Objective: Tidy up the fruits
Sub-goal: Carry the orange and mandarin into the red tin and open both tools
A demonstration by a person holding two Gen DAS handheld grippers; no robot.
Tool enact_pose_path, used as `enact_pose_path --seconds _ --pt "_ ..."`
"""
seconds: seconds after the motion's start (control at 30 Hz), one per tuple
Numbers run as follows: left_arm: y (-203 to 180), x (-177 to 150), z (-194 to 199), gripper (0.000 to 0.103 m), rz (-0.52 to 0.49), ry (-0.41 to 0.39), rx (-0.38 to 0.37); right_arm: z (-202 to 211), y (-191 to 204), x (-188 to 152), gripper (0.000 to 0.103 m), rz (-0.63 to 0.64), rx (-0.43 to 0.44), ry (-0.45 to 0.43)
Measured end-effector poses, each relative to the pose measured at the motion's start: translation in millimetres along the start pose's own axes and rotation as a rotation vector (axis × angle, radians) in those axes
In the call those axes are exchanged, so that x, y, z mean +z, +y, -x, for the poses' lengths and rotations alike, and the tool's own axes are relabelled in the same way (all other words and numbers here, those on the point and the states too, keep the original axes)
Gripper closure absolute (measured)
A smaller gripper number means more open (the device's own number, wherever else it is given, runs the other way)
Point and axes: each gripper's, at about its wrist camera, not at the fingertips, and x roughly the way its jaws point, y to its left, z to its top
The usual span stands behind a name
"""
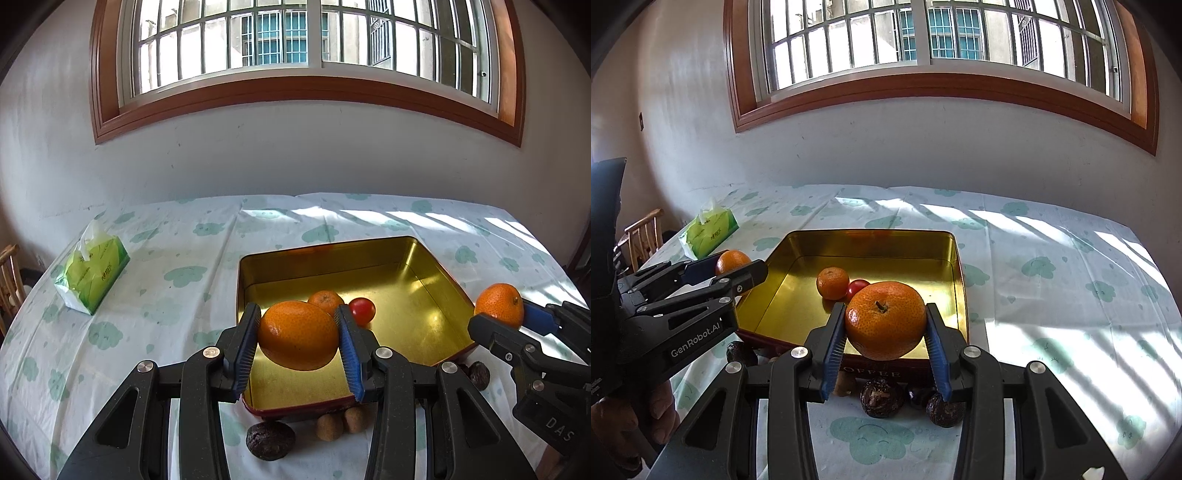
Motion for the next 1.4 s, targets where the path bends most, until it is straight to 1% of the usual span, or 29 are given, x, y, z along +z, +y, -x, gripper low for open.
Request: enact_pose_path --seconds 0.37,1.0,1.3,1.4 --pt "5.8 7.2 -20.9 0.061 -0.005 0.014 0.012 -22.6 -5.4 2.0 0.065 -0.009 -0.001 0.021" --pt "4.5 7.8 -47.4 0.061 -0.013 0.043 0.008 -51.5 -8.7 3.4 0.065 -0.024 -0.003 0.046" --pt "5.7 6.1 -58.6 0.060 -0.007 0.057 0.013 -66.9 -7.3 3.2 0.063 -0.014 0.000 0.059" --pt "6.9 4.8 -62.7 0.060 -0.004 0.068 0.006 -67.0 -7.3 4.5 0.062 -0.017 0.005 0.040"
